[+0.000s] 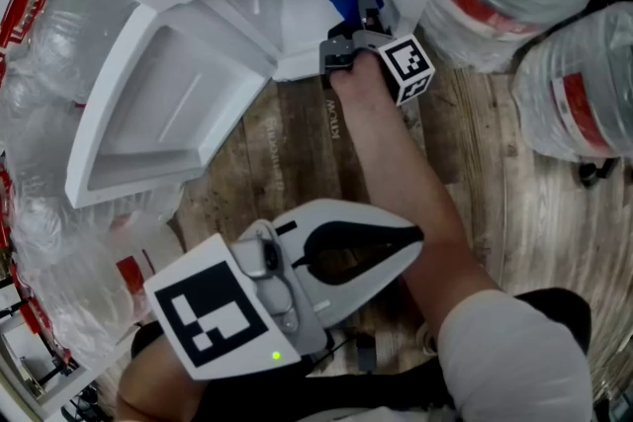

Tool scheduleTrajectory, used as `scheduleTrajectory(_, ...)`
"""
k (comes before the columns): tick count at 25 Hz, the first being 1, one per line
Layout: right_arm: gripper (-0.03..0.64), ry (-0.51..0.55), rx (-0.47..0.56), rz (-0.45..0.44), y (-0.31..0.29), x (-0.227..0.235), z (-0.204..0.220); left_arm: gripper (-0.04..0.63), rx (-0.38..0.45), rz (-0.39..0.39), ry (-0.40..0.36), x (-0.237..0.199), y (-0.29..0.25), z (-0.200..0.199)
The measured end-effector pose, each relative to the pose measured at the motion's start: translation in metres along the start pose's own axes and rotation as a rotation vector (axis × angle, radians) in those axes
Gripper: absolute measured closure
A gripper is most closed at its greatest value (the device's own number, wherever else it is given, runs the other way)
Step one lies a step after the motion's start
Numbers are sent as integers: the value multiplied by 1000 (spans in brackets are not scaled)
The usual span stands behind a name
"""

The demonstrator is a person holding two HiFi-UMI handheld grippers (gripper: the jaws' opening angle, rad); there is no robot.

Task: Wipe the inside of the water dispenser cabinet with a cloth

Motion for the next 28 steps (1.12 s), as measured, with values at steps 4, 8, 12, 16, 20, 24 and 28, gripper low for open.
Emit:
scheduleTrajectory(4, 540, -96, -53, 78, -33, 8, 12, 597, 0, -4, -4, 0, 3, 0)
scheduleTrajectory(8, 541, -157, -66, 154, -35, 24, 8, 597, -3, -11, 11, -1, 5, 2)
scheduleTrajectory(12, 541, -201, -53, 156, -24, 24, 2, 597, -9, 5, 11, -1, 2, 4)
scheduleTrajectory(16, 541, -221, -11, 181, -7, 28, -9, 597, -11, 11, 12, 0, -2, 3)
scheduleTrajectory(20, 541, -206, 13, 194, 8, 30, -18, 597, -15, 12, 13, 1, -5, 4)
scheduleTrajectory(24, 541, -186, 7, 212, 15, 31, -24, 597, -22, 18, 7, 2, -7, 4)
scheduleTrajectory(28, 541, -160, -13, 214, 20, 31, -29, 597, -27, 20, 6, 3, -10, 5)
Point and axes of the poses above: the fingertips, and each gripper's own axes: y backward along the fingers, x to its right, z out of its underside, the point moved 5 cm from there along y, backward along the fingers, and after that the axes turned 11 degrees about x, right-handed, at the moved point
